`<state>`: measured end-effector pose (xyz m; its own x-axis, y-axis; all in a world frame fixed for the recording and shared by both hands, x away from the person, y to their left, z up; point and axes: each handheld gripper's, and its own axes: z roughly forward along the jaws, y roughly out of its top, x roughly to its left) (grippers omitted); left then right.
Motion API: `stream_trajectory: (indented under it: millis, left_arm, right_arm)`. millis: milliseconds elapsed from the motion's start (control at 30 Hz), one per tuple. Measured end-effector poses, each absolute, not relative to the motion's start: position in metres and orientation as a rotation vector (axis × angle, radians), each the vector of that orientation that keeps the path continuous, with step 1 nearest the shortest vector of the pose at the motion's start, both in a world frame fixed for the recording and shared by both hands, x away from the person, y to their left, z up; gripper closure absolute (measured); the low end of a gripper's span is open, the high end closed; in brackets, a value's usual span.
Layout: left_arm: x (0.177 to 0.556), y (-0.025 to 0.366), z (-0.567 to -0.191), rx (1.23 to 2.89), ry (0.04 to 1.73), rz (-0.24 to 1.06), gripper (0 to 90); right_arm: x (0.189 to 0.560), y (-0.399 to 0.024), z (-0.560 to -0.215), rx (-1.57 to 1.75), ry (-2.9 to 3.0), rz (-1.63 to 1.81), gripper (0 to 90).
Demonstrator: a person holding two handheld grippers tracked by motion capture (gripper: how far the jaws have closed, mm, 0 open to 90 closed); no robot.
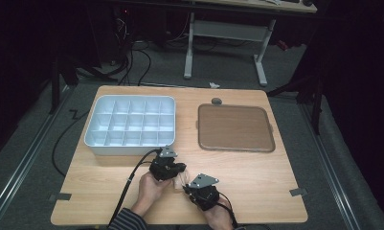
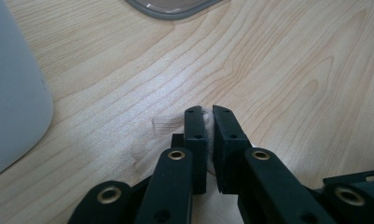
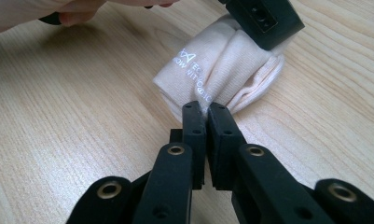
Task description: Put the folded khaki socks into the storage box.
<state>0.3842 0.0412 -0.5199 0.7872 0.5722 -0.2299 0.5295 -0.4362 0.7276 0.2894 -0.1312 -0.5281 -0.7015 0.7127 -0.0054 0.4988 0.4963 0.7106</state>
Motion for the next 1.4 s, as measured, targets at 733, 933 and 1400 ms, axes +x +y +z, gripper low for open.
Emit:
stream_trajectory:
  millis: [733, 933, 1400]
  left_arm:
    - [0.373, 0.046, -0.504, 2.091, 0.804, 0.051, 55.3]
    - [0.368, 0.058, -0.494, 2.060, 0.846, 0.098, 47.1]
    - [0.358, 0.076, -0.504, 1.994, 0.996, 0.077, 35.5]
  right_arm:
    - [0.294, -0.134, -0.525, 1.072, 2.414, 1.110, 78.8]
    - [0.294, -0.135, -0.525, 1.074, 2.409, 1.118, 76.5]
    - [0.288, -0.146, -0.516, 1.094, 2.348, 1.199, 62.4]
